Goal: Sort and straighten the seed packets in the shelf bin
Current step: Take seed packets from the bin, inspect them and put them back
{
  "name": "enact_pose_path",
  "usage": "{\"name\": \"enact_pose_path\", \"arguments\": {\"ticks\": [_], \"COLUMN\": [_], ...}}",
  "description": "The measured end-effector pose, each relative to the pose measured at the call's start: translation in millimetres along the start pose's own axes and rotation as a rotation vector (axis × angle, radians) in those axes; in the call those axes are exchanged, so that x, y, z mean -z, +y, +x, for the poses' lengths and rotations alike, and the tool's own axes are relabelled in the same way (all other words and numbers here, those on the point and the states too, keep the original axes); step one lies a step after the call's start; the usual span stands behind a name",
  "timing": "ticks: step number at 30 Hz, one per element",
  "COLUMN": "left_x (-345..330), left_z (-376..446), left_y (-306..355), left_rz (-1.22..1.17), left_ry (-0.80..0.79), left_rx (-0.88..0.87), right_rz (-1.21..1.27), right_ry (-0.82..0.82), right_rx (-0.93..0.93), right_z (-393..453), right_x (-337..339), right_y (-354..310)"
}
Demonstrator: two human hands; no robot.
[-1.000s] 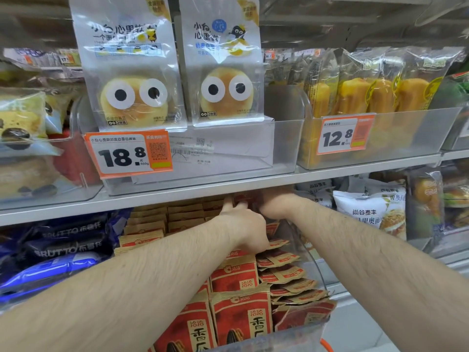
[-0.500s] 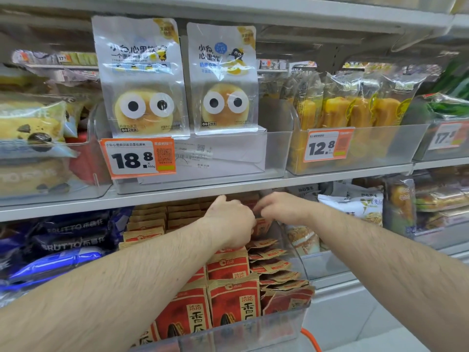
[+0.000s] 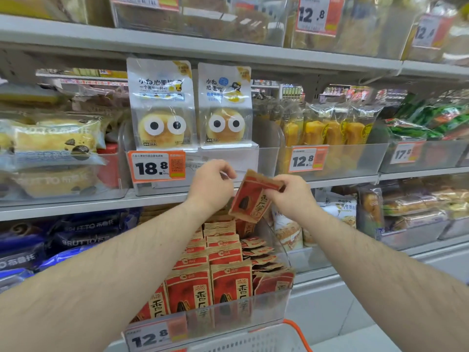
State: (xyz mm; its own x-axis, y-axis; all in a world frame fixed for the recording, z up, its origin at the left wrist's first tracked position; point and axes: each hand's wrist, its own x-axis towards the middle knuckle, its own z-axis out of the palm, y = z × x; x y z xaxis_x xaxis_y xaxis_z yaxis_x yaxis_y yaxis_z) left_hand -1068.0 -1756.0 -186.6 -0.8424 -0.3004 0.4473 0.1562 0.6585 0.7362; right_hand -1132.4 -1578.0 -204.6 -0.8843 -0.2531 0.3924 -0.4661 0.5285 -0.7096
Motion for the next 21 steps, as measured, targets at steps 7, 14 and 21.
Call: {"name": "enact_pose_path", "arguments": {"ticks": [7, 14, 21], "left_x": [20.6, 28.3, 21.4], "left_z": [-15.0, -57.5, -107.2], "left_y": [4.7, 18.0, -11.5], "left_rz": [-0.182, -0.503, -0.562], "left_ry": [-0.057, -0.285, -0.216], "left_rx": [0.077, 0.243, 0.398], "right_rz": [0.544, 0.576, 0.499], "right_ry": [0.047, -0.094, -0.259], "right_rx": [-0.217, -0.239, -0.253], "right_z": [-28.5, -74.3, -99.8], "right_x": [22.0, 19.8, -5.5], "right_y": [-26.0, -48.2, -36.5]}}
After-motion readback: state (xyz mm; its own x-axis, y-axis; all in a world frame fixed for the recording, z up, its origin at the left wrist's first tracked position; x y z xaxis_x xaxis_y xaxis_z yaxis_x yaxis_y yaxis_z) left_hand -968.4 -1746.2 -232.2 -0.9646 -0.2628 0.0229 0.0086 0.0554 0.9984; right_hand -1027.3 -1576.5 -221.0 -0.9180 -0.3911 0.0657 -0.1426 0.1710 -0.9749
